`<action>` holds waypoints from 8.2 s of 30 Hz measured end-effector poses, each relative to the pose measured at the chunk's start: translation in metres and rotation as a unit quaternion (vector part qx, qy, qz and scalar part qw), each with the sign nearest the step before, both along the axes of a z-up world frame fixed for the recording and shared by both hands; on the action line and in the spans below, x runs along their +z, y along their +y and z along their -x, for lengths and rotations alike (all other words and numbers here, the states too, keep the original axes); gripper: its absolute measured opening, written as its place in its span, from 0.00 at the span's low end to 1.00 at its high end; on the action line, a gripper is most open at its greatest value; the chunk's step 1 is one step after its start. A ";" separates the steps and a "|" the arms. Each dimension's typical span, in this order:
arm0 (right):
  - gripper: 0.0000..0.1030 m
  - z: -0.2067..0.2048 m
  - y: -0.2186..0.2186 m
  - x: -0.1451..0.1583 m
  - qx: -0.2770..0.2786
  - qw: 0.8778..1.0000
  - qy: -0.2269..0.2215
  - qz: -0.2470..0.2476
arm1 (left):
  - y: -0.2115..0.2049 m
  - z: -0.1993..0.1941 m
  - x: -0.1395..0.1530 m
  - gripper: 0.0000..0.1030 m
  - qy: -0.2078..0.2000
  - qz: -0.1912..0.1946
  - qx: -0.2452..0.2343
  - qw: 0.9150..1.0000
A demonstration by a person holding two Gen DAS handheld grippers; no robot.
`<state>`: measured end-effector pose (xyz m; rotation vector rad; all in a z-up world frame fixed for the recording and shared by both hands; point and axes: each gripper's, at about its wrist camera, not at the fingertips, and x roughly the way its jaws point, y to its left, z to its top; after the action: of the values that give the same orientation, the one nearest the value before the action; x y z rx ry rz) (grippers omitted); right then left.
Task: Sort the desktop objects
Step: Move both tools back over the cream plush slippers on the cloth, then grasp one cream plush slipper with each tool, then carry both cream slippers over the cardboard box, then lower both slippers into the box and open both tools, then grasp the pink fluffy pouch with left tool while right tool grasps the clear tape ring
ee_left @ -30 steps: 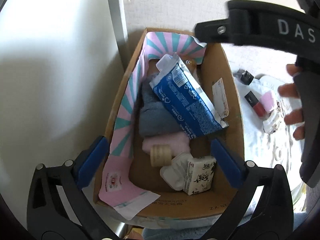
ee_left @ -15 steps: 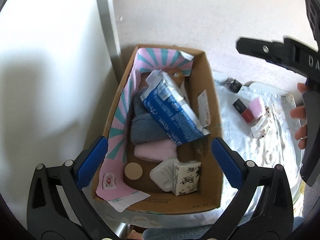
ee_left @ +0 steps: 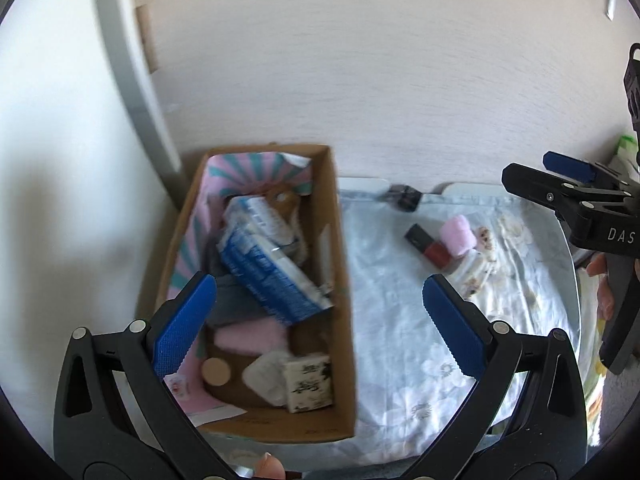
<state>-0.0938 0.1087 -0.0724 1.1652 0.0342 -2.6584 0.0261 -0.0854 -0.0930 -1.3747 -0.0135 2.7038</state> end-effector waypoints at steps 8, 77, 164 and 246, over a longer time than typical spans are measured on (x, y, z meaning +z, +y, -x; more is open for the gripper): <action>1.00 -0.016 0.038 0.001 -0.026 1.000 -0.017 -0.005 | 0.043 0.000 0.008 1.00 0.013 0.014 -0.044 0.999; 0.22 0.031 0.113 -0.170 0.237 0.961 -0.133 -0.045 | 0.199 0.030 -0.151 0.26 -0.044 0.049 -0.219 0.973; 0.21 0.054 -0.177 -0.025 0.380 0.920 -0.089 -0.042 | -0.088 -0.025 -0.041 0.26 -0.038 -0.020 0.088 0.995; 0.91 -0.065 0.094 -0.015 0.023 0.999 -0.034 -0.023 | 0.084 0.026 -0.017 0.99 -0.023 -0.048 -0.130 0.990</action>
<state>-0.0292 0.2031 -0.0874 1.2537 0.1085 -2.5891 0.0000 -0.0014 -0.1097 -1.3102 0.0299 2.4257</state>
